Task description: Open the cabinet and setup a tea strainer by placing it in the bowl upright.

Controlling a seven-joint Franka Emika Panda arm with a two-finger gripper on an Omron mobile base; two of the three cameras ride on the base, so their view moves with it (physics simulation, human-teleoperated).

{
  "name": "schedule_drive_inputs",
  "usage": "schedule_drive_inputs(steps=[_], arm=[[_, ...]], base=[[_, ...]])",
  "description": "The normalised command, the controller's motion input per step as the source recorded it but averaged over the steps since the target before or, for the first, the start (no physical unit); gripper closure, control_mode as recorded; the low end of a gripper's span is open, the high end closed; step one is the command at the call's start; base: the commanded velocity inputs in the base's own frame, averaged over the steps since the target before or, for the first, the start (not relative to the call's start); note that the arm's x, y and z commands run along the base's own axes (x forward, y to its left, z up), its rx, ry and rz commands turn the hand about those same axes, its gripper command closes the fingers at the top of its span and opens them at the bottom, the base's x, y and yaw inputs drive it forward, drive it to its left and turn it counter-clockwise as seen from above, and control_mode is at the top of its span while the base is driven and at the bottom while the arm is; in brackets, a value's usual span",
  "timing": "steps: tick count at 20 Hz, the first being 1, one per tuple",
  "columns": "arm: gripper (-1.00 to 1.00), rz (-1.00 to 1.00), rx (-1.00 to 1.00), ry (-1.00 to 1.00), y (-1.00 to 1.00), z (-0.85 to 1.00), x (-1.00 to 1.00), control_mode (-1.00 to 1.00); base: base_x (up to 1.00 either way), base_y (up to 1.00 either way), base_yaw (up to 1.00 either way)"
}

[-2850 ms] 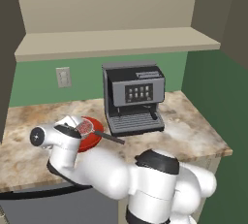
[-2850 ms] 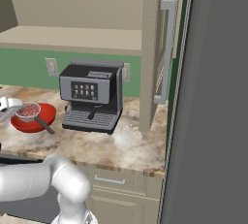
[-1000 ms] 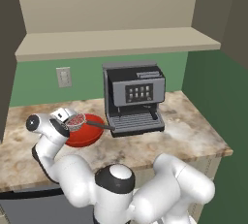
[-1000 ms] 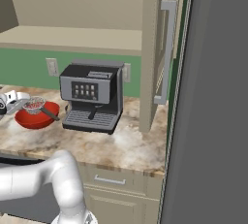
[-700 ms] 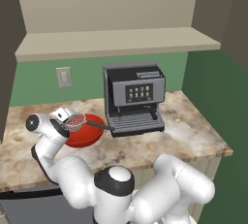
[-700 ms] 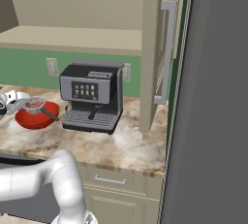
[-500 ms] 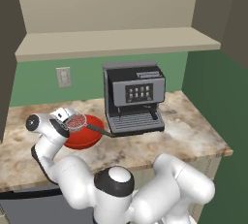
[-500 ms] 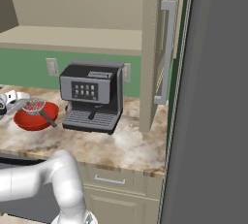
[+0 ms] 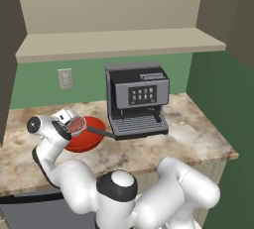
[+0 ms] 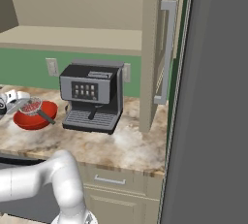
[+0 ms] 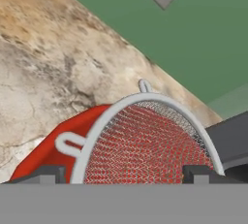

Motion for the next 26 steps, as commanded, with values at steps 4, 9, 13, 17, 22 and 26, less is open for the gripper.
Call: schedule_drive_inputs(steps=[4, 9, 13, 17, 22, 26], arm=[[-1.00, -0.01, 0.00, 0.00, 0.00, 0.00, -0.12, -1.00], [-1.00, -0.07, 0.00, 0.00, 0.00, 0.06, -0.49, -1.00], [-1.00, -0.07, 0.00, 0.00, 0.00, 0.20, -0.53, -1.00], [-1.00, -0.06, 0.05, 0.02, -0.05, 0.36, -0.44, -1.00], [-1.00, -0.03, 0.13, 0.04, -0.11, 0.46, -0.27, -1.00], [-1.00, -0.04, 0.20, 0.14, -0.26, 0.51, -0.26, -1.00]], base=[[0.00, 0.00, 0.00], [0.00, 0.00, 0.00], [0.00, 0.00, 0.00], [0.00, 0.00, 0.00], [0.00, 0.00, 0.00], [0.00, 0.00, 0.00]])
